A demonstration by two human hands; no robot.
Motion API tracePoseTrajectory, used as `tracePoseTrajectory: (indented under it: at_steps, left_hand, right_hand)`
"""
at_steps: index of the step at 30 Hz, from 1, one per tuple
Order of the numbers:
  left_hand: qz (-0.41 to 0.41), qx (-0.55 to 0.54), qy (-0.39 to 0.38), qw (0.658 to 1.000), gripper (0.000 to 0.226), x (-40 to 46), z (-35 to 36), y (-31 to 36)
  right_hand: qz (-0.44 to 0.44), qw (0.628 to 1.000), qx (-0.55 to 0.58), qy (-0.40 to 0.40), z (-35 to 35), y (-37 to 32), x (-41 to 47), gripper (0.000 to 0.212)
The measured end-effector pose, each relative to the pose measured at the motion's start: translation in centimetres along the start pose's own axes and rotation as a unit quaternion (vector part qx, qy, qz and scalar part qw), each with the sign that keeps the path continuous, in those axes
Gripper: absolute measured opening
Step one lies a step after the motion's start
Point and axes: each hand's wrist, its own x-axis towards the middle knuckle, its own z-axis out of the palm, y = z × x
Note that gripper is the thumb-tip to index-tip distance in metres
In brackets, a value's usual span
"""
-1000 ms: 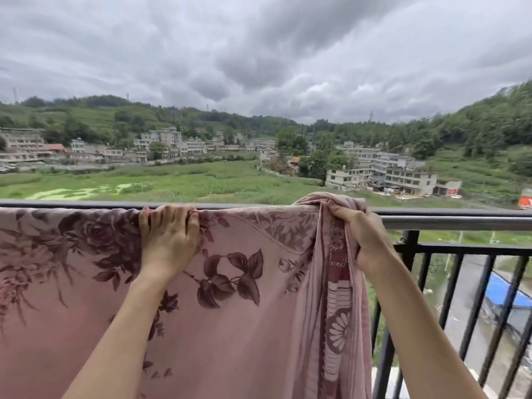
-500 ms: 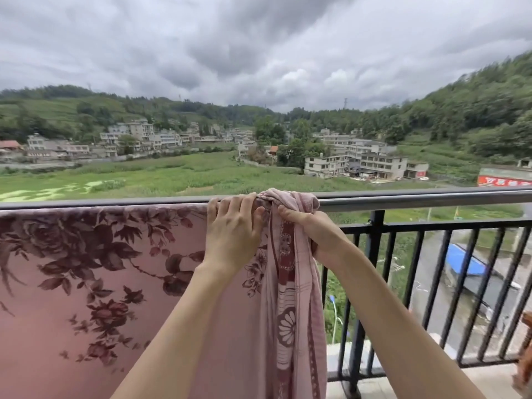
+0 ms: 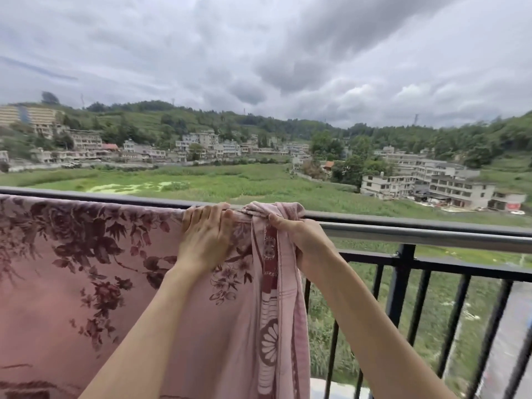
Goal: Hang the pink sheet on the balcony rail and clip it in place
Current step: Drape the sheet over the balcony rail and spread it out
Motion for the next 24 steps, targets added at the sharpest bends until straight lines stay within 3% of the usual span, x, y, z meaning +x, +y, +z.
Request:
tracePoseTrajectory:
  at_steps: [4,11,14,17,20,24]
  left_hand:
    - [-0.016,0.019,-0.015,1.0,0.09,0.2,-0.1,0.0]
    - [-0.043,0.033,0.007,0.999,0.06,0.6,0.7,0.1]
    - [-0.024,0.0,0.037,0.999,0.04,0.6,0.5,0.3]
    - [-0.015,0.0,0.041,0.999,0.041,0.2,-0.2,1.2]
    - [0.025,0.001,0.052,0.998,0.041,-0.7,0.5,3.8]
    - [0.111,0.019,0.057,0.992,0.04,-1.9,2.9,7.3]
  right_hand:
    - [-0.001,0.999,0.013,-0.039,-1.7,-2.5,-0.3,0.022]
    - [-0.078,0.995,0.049,0.042,-7.9,-6.9,-2.4,0.017]
    - [-0.054,0.997,-0.011,0.058,-9.3,-4.7,-3.8,0.017]
    - [-0.012,0.998,-0.029,0.056,-9.6,-2.4,-4.1,0.033]
    - [0.017,0.998,-0.04,0.035,-8.9,-1.2,-3.4,0.051]
    - [0.039,0.998,-0.051,0.025,-7.4,-0.6,-2.5,0.038]
